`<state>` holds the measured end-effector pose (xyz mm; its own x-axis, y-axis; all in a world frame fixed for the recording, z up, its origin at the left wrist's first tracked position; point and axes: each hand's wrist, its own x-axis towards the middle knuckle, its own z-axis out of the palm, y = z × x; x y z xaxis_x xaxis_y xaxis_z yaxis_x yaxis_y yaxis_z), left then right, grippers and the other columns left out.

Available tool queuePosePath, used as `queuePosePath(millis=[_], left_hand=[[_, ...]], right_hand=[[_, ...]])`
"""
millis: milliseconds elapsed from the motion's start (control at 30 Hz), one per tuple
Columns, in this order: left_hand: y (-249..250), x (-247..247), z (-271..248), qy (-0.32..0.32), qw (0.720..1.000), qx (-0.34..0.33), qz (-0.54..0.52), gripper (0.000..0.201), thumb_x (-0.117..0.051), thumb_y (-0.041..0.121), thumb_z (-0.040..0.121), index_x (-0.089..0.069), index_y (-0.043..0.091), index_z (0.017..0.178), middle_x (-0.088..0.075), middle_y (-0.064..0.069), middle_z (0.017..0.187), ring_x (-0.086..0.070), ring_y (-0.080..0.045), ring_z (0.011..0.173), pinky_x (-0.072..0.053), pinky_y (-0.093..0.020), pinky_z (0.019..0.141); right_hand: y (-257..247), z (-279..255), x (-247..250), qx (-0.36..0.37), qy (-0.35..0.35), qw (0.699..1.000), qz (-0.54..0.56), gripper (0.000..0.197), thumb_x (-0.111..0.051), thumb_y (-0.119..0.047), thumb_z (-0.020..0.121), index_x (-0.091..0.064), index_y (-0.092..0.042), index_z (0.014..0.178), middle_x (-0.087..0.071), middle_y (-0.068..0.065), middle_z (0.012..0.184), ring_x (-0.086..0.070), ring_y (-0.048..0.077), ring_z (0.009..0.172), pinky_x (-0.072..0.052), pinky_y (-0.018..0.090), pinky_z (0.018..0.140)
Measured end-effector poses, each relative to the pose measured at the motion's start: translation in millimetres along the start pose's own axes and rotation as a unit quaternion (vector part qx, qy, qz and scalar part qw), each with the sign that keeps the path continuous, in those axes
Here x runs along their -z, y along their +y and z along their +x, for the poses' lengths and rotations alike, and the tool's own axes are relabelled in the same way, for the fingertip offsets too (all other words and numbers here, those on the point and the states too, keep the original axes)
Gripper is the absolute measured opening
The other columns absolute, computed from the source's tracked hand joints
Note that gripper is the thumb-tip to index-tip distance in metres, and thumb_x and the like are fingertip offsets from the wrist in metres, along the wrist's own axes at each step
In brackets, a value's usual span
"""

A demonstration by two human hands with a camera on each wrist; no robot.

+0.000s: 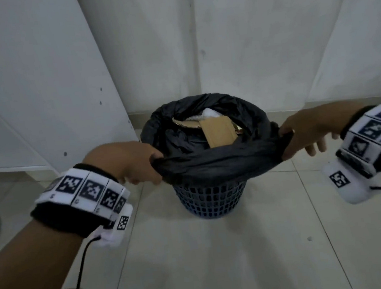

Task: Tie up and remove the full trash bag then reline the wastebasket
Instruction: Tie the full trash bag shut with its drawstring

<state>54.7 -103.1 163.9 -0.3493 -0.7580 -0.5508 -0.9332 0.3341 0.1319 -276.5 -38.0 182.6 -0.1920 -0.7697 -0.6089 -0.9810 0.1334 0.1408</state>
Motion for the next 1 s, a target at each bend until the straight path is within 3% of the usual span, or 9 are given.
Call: queuePosePath(millis=[133, 267, 400, 500, 600, 700, 833, 900, 1000], left_hand=[[-15.5, 20.0, 23.7, 0.02, 0.996, 0.078, 0.038, 0.023, -0.072, 0.027, 0.085, -0.071, 0.021, 0.107, -0.07, -0.002, 0.08, -0.067, -0.018, 0.07, -0.057, -0.026, 0.069], [-28.3, 28.5, 34.6, 0.176, 0.972, 0.149, 0.055, 0.025, -0.062, 0.026, 0.088, -0.073, 0.015, 0.107, -0.074, -0.006, 0.104, -0.073, -0.026, 0.097, -0.06, -0.038, 0.085], [-27.7, 39.5, 33.3, 0.241, 0.939, 0.113, -0.216, 0.038, -0.056, 0.023, 0.073, -0.069, 0.012, 0.107, -0.072, -0.01, 0.103, -0.072, -0.031, 0.089, -0.06, -0.036, 0.077], [-24.3, 34.9, 28.7, 0.287, 0.839, 0.081, -0.455, 0.028, -0.044, 0.014, 0.09, -0.066, 0.025, 0.105, -0.075, -0.004, 0.088, -0.071, -0.023, 0.071, -0.053, -0.029, 0.061], [-36.4, 27.6, 28.4, 0.389, 0.785, 0.144, -0.461, 0.039, -0.034, 0.031, 0.09, -0.067, 0.017, 0.103, -0.075, -0.002, 0.067, -0.07, -0.027, 0.074, -0.056, -0.042, 0.083], [-47.1, 22.8, 32.8, 0.345, 0.781, 0.199, -0.482, 0.057, -0.045, 0.061, 0.08, -0.069, 0.011, 0.096, -0.077, -0.006, 0.078, -0.072, -0.032, 0.084, -0.058, -0.046, 0.089], [-43.9, 14.4, 42.5, 0.196, 0.786, 0.191, -0.555, 0.066, -0.068, 0.059, 0.081, -0.064, 0.0, 0.112, -0.069, -0.021, 0.107, -0.068, -0.031, 0.082, -0.057, -0.034, 0.068], [-42.0, 11.6, 48.2, 0.216, 0.776, 0.177, -0.565, 0.064, -0.071, 0.057, 0.08, -0.066, -0.001, 0.109, -0.072, -0.021, 0.104, -0.069, -0.03, 0.079, -0.057, -0.033, 0.067], [-39.3, 14.2, 54.2, 0.261, 0.778, 0.161, -0.549, 0.052, -0.076, 0.05, 0.071, -0.073, 0.004, 0.095, -0.076, -0.011, 0.09, -0.073, -0.026, 0.079, -0.061, -0.04, 0.078]], right_hand=[[11.2, 8.0, 16.8, 0.008, -0.012, 0.997, 0.069, 0.049, -0.071, -0.048, 0.085, -0.051, -0.02, 0.12, -0.072, -0.001, 0.086, -0.071, 0.009, 0.058, -0.052, 0.027, 0.062], [7.0, 27.2, 19.5, 0.008, 0.147, 0.976, 0.16, 0.028, -0.069, -0.027, 0.09, -0.049, -0.014, 0.106, -0.063, 0.012, 0.102, -0.065, 0.027, 0.081, -0.053, 0.035, 0.066], [0.8, 44.4, 20.5, 0.103, 0.345, 0.87, 0.335, 0.013, -0.052, -0.011, 0.09, -0.045, -0.016, 0.099, -0.06, 0.023, 0.099, -0.056, 0.038, 0.083, -0.039, 0.038, 0.066], [-8.9, 42.3, 23.1, 0.115, 0.447, 0.778, 0.427, 0.013, -0.043, -0.024, 0.087, -0.053, -0.025, 0.095, -0.061, 0.011, 0.082, -0.054, 0.035, 0.08, -0.038, 0.038, 0.068], [-18.1, 48.6, 20.8, 0.015, 0.51, 0.69, 0.513, 0.029, -0.039, -0.04, 0.091, -0.057, -0.017, 0.096, -0.061, 0.006, 0.089, -0.053, 0.03, 0.086, -0.038, 0.035, 0.076], [-16.9, 68.0, 12.0, -0.101, 0.439, 0.652, 0.61, 0.045, -0.049, -0.052, 0.083, -0.056, -0.008, 0.088, -0.057, 0.008, 0.088, -0.055, 0.033, 0.086, -0.05, 0.044, 0.082], [-15.2, 84.1, 5.8, -0.063, 0.222, 0.637, 0.735, 0.067, -0.061, -0.06, 0.078, -0.055, -0.004, 0.113, -0.059, 0.011, 0.108, -0.06, 0.029, 0.086, -0.051, 0.041, 0.07], [-14.9, 91.9, 8.5, -0.029, 0.206, 0.633, 0.746, 0.077, -0.063, -0.065, 0.072, -0.057, -0.005, 0.12, -0.062, 0.009, 0.112, -0.06, 0.026, 0.085, -0.048, 0.037, 0.066], [-15.4, 104.7, 14.9, -0.037, 0.244, 0.658, 0.711, 0.095, -0.065, -0.075, 0.052, -0.064, -0.006, 0.118, -0.066, 0.008, 0.113, -0.064, 0.031, 0.098, -0.053, 0.046, 0.087]])
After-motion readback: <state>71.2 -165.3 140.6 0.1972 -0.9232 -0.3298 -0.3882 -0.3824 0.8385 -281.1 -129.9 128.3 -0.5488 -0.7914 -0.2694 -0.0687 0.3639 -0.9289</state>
